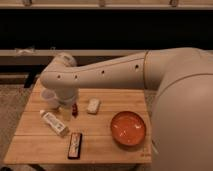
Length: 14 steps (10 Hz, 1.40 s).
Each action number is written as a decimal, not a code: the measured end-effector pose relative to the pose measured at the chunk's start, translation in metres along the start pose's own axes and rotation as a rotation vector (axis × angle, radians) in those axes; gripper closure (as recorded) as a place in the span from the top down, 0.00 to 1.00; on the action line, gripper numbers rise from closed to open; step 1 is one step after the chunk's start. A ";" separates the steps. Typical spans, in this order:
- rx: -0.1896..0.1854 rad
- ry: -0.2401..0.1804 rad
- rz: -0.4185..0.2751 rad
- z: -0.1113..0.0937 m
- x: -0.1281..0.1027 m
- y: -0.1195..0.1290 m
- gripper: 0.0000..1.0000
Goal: Move the arm in a circular motion
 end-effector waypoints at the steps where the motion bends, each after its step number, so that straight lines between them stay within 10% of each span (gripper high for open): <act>1: -0.011 -0.006 -0.045 -0.004 0.003 0.025 0.72; 4: -0.072 -0.013 -0.130 -0.013 0.046 0.100 0.72; 7: -0.119 -0.013 -0.068 -0.015 0.109 0.129 0.72; 10: -0.144 -0.011 0.067 -0.010 0.156 0.111 0.72; 14: -0.159 -0.008 0.272 0.006 0.208 0.021 0.72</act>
